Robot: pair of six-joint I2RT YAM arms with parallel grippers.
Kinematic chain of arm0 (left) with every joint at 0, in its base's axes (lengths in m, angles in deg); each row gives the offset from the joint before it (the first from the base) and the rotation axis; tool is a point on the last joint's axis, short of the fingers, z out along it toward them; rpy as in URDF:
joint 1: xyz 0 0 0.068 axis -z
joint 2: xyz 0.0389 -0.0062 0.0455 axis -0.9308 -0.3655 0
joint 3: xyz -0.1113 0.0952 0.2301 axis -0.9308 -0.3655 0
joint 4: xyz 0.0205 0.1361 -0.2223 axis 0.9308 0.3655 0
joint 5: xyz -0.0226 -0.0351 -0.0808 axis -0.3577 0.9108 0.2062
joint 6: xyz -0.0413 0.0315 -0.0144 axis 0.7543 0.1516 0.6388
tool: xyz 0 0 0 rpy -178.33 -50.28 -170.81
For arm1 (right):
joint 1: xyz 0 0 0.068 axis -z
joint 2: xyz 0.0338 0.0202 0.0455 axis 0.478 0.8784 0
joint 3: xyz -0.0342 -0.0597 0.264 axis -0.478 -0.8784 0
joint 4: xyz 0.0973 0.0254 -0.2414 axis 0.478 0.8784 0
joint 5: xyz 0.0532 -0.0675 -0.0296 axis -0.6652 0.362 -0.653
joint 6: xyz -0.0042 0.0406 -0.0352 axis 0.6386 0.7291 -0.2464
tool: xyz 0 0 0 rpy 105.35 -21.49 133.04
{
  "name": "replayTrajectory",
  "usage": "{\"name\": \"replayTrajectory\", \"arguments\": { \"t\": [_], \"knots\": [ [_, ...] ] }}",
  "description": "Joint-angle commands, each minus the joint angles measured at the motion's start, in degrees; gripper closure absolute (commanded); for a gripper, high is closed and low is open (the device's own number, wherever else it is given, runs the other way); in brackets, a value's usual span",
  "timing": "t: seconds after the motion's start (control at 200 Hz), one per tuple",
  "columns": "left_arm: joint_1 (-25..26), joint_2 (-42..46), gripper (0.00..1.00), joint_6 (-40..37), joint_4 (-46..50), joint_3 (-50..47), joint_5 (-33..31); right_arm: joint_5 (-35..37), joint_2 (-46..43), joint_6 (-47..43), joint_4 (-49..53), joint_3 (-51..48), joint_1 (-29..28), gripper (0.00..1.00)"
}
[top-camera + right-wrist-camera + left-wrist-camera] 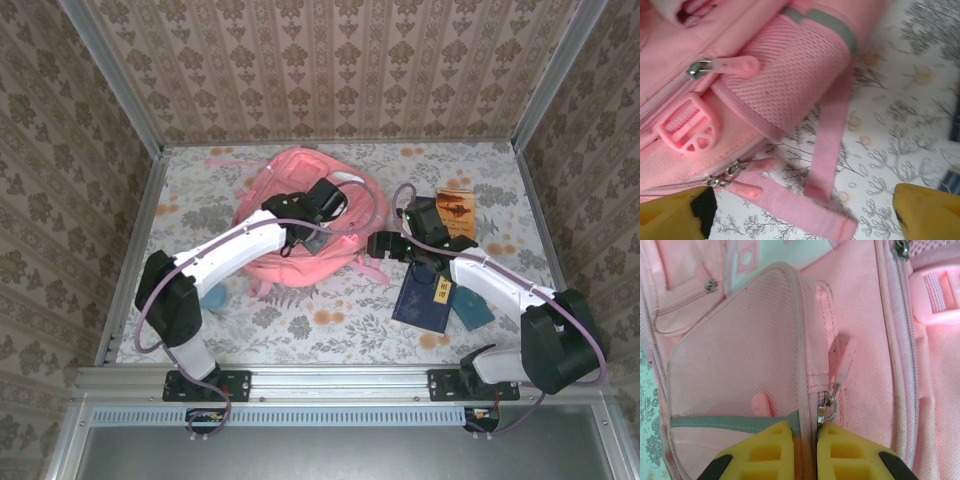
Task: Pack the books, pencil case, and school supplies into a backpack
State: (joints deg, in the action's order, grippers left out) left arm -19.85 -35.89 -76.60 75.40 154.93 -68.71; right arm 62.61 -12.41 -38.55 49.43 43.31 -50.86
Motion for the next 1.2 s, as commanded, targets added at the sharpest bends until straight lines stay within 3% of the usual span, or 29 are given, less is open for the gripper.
{"name": "replayTrajectory", "arguments": {
  "t": [0.0, 0.2, 0.35, 0.5, 0.585, 0.915, 1.055, 1.195],
  "knots": [
    [-0.95, 3.71, 0.91, -0.67, -4.64, -0.49, -0.15, -6.81, 1.94, -5.88, -4.69, 1.97, -0.11, 0.19],
    [-2.13, 4.82, 0.91, 0.87, -6.29, -1.04, 1.09, -17.16, 6.96, -9.17, -6.64, 2.74, -0.97, 0.42],
    [-2.21, 4.76, 0.91, 1.24, -6.67, -1.52, 1.0, -19.86, 8.91, -9.37, -7.83, 1.58, -1.6, 0.54],
    [-2.35, 4.88, 0.91, 1.48, -6.76, -1.72, 0.66, -21.07, 11.9, -10.61, -8.91, 1.82, -1.69, 0.55],
    [-2.39, 5.13, 0.92, 1.51, -6.76, -1.72, 0.36, -21.47, 14.16, -11.8, -8.48, 2.79, -1.78, 0.62],
    [-2.68, 5.71, 0.92, 1.48, -7.11, -1.44, 0.73, -23.95, 17.15, -13.98, -10.46, 2.48, -2.41, 0.69],
    [-2.75, 5.72, 0.92, 1.61, -7.24, -1.41, 0.73, -25.0, 18.8, -14.7, -11.88, 2.76, -2.66, 0.68],
    [-2.88, 5.91, 0.92, 1.66, -7.2, -1.28, 0.64, -23.08, 18.75, -15.71, -12.15, 2.67, -2.68, 0.6]
  ]
}}
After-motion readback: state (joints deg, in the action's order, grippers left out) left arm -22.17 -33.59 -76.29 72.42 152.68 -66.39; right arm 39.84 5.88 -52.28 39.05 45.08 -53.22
